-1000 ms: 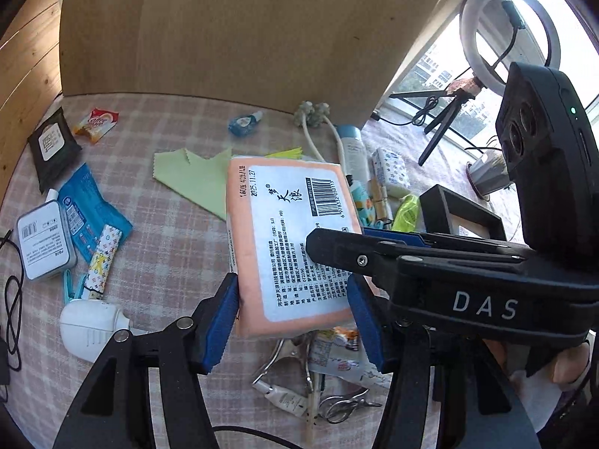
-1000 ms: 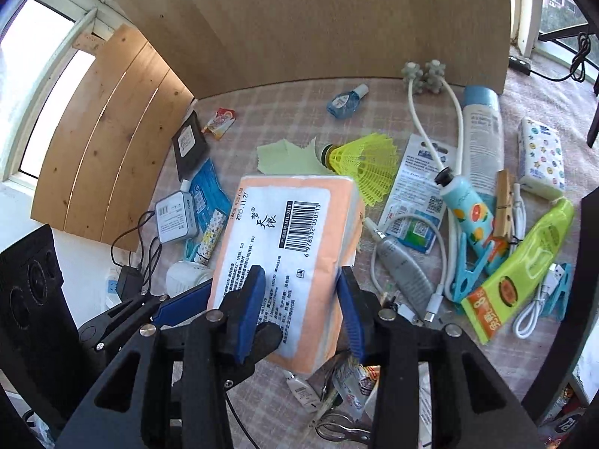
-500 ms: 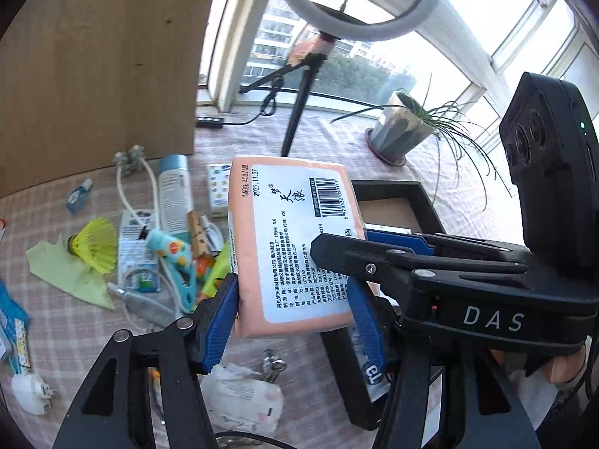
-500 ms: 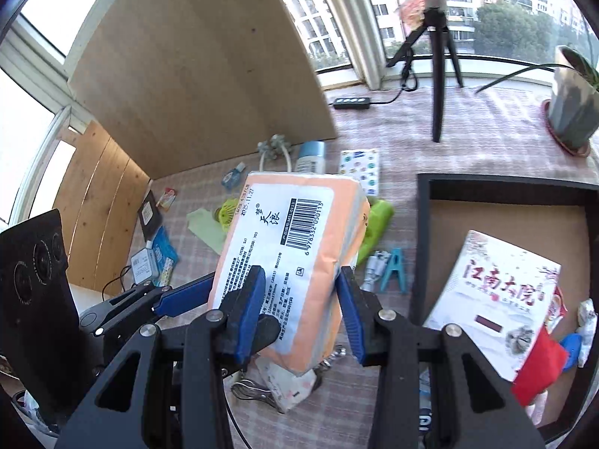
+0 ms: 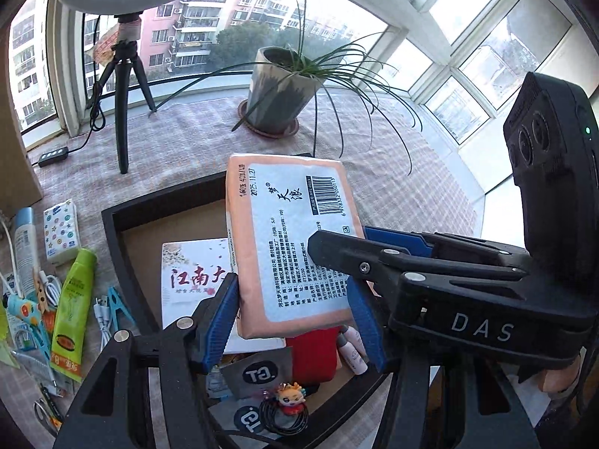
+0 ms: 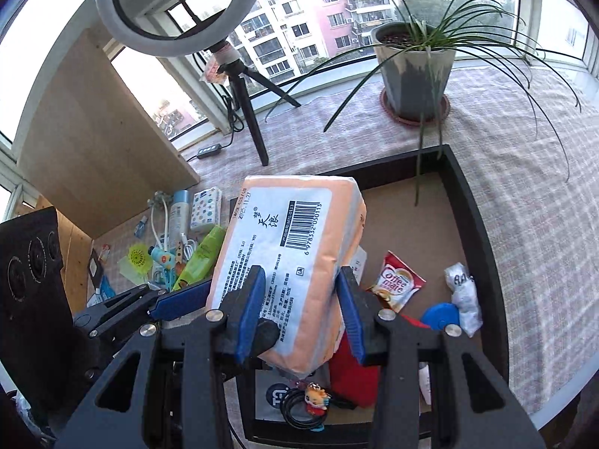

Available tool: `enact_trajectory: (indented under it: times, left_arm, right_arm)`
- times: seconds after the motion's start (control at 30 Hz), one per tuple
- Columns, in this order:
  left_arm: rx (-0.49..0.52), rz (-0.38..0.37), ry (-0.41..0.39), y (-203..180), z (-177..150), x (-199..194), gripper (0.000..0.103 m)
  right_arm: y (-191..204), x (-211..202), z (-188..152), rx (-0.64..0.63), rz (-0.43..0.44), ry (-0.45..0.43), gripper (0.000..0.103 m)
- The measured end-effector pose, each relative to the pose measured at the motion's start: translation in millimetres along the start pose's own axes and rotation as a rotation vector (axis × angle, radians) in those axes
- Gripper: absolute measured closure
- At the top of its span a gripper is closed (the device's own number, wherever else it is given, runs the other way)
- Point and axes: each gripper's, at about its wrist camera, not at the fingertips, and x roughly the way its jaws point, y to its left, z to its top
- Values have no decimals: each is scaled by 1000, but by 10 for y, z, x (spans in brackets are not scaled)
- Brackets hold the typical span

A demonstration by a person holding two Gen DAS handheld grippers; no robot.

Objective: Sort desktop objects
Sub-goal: 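Carry the orange-and-white packet into the tray and open both grippers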

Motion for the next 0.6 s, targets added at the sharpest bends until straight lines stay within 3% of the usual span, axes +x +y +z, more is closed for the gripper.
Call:
enact_trajectory:
  times: [0.17,0.3,0.6]
  left_arm:
    - [28,-22,20,-278,93,218,48]
    - [68,1,26,-419,167,304,48]
    - [97,58,-9,-232,62,-124,48]
  right_arm:
    - [-318,-155,15,44,-47,-26,64]
    - [-532,-278,28,93,-73,-55,64]
    - [-601,-406,-88,109,-58,-64,63]
